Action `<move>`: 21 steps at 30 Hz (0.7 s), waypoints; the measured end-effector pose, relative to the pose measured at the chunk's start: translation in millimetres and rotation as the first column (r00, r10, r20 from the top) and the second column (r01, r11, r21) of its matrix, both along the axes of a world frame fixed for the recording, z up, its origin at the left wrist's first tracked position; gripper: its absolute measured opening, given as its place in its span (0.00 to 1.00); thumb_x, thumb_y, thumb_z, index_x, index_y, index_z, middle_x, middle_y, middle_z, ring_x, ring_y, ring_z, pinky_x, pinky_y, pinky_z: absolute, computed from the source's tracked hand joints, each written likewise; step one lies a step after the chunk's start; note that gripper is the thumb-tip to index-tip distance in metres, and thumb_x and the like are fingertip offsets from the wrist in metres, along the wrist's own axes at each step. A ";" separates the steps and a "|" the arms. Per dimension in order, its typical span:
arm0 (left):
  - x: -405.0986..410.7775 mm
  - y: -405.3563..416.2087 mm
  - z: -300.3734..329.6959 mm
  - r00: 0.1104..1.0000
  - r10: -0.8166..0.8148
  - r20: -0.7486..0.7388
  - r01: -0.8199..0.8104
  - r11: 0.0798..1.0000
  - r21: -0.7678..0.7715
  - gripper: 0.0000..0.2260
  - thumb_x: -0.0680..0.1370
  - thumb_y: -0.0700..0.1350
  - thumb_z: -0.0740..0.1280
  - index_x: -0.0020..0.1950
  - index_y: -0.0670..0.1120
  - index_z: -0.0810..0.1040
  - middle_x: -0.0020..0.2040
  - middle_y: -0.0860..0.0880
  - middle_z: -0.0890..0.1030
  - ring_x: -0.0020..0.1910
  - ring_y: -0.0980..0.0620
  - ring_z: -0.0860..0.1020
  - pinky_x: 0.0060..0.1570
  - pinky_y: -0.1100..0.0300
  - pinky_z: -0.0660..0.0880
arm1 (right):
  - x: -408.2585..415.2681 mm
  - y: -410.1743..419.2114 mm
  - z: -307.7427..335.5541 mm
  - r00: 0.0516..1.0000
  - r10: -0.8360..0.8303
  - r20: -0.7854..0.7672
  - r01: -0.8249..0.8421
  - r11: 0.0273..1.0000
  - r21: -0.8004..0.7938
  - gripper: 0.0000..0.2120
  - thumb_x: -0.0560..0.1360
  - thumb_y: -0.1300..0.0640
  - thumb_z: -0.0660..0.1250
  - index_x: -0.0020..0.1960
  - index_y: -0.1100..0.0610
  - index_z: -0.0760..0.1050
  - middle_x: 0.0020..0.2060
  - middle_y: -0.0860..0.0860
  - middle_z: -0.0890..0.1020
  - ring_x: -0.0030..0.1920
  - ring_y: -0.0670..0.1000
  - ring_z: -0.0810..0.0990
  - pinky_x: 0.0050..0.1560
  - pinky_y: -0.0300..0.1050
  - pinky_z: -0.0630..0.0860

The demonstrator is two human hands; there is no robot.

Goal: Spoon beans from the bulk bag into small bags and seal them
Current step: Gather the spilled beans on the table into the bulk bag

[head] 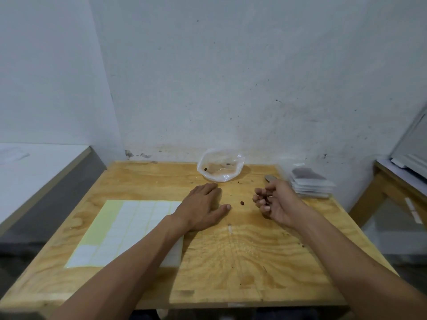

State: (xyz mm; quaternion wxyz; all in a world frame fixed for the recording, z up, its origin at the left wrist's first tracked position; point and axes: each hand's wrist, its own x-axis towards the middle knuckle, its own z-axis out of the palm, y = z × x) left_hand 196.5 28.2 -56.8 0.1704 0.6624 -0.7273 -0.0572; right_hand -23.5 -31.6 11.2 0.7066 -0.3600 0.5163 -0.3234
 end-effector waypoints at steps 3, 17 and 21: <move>-0.7 1.3 2.9 1.000 0.013 -0.008 -0.013 0.999 0.034 0.39 0.76 0.71 0.52 0.77 0.46 0.68 0.80 0.47 0.63 0.79 0.47 0.61 0.77 0.52 0.58 | 1.6 4.1 -3.9 0.946 0.022 -0.325 -0.111 0.959 -0.259 0.11 0.77 0.55 0.64 0.45 0.61 0.82 0.27 0.45 0.78 0.27 0.45 0.71 0.26 0.39 0.67; 12.1 -37.6 36.0 0.843 0.344 -0.414 -0.422 0.900 -0.111 0.32 0.82 0.54 0.66 0.81 0.44 0.58 0.73 0.40 0.69 0.65 0.40 0.76 0.58 0.50 0.73 | 14.1 9.3 -27.7 0.679 -0.086 -0.729 -0.496 0.679 -0.542 0.05 0.72 0.53 0.75 0.41 0.53 0.87 0.37 0.43 0.85 0.39 0.42 0.83 0.38 0.34 0.76; 20.6 -51.9 40.1 0.761 0.318 -0.565 -0.443 0.891 -0.096 0.20 0.82 0.45 0.65 0.74 0.42 0.72 0.59 0.40 0.83 0.59 0.41 0.81 0.54 0.56 0.75 | 19.4 -1.3 -14.7 0.917 0.012 -0.398 -0.147 0.939 -0.311 0.11 0.69 0.52 0.71 0.33 0.57 0.75 0.29 0.48 0.76 0.26 0.50 0.71 0.27 0.40 0.65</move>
